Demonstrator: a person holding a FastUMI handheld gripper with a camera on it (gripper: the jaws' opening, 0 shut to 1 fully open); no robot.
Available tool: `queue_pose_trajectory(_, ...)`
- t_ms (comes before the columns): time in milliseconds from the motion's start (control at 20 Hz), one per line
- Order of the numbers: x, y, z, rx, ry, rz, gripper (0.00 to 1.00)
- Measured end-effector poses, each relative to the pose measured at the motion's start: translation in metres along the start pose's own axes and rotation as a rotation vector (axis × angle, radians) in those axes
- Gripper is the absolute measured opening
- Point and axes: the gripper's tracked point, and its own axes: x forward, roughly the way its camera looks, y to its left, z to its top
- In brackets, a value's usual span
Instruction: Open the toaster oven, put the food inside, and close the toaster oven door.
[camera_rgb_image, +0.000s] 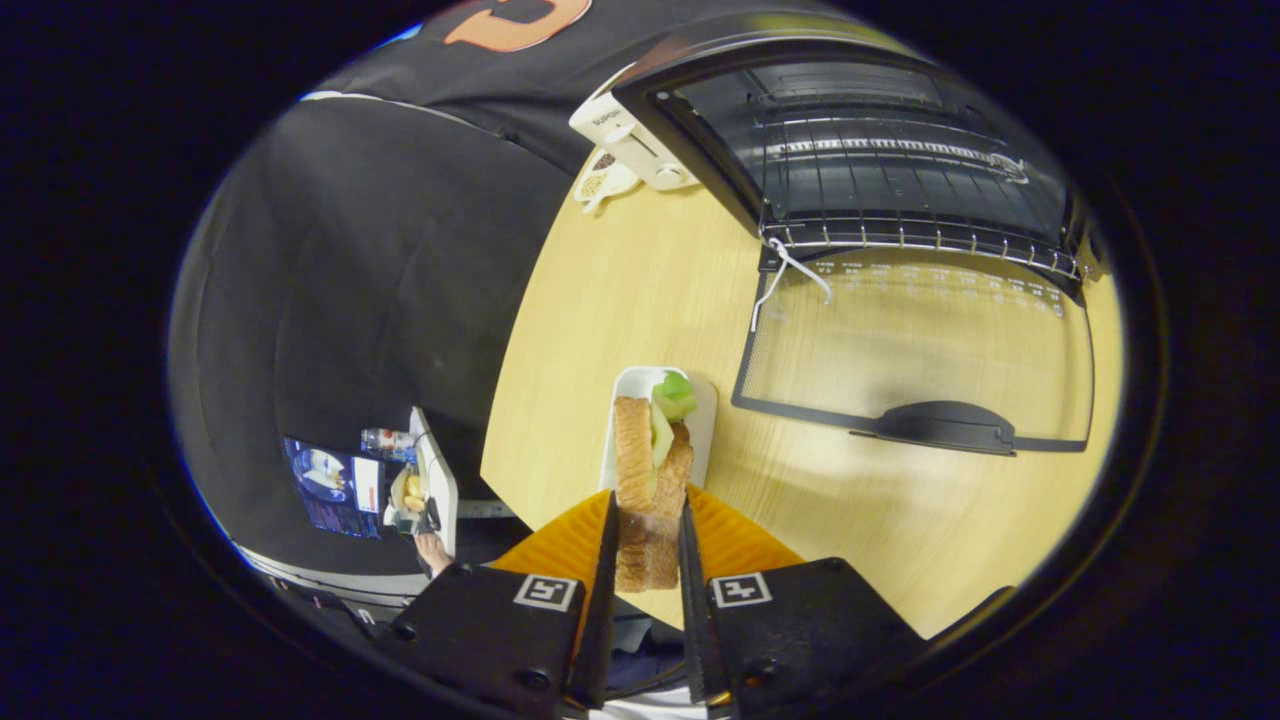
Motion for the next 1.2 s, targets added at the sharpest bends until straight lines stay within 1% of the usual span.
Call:
queue_pose_trajectory(150,-0.007,0.011,-0.006,-0.008,-0.033,0.062,0.32)
queue_pose_trajectory(300,-0.018,0.017,-0.010,0.013,-0.082,0.127,0.32)
queue_pose_trajectory(400,-0.030,0.023,-0.012,0.020,-0.129,0.212,0.32)
queue_pose_trajectory(500,-0.042,0.031,-0.011,0.050,-0.207,0.302,0.32)
queue_pose_trajectory(550,-0.047,0.028,-0.008,0.063,-0.265,0.324,0.32)
queue_pose_trajectory(750,-0.062,0.007,0.009,0.124,-0.512,0.339,0.31)
queue_pose_trajectory(850,-0.073,0.001,0.015,0.169,-0.620,0.375,0.31)
queue_pose_trajectory(1050,-0.101,-0.034,0.037,0.355,-0.938,0.406,0.31)
queue_pose_trajectory(1200,-0.113,-0.076,0.051,0.515,-1.136,0.378,0.31)
